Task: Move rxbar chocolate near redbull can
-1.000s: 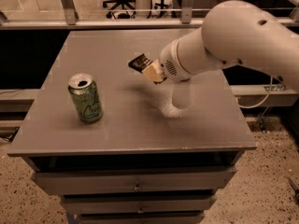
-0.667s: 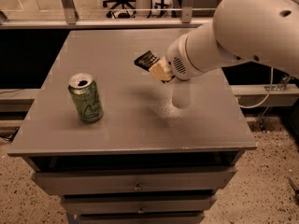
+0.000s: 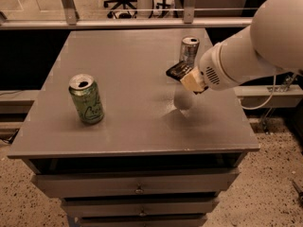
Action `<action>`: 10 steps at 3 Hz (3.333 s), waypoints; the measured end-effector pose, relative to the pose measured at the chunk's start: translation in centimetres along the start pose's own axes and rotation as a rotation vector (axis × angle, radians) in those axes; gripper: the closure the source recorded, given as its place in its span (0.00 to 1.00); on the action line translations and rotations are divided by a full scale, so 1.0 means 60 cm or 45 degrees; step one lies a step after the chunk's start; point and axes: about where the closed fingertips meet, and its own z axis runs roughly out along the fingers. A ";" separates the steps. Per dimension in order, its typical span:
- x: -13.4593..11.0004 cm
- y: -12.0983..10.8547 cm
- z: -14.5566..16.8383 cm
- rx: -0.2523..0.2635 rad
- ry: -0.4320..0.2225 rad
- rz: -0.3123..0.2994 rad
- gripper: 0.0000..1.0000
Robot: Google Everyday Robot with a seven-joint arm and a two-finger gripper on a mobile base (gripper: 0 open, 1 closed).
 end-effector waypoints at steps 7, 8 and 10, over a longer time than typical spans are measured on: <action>0.077 -0.079 0.119 0.038 -0.011 0.138 0.01; 0.073 -0.094 0.126 0.066 -0.030 0.138 0.00; 0.063 -0.136 0.103 0.077 -0.160 0.158 0.00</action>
Offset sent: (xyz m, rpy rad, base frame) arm 0.0058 -0.0430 -0.0484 -0.0052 0.0574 -0.0923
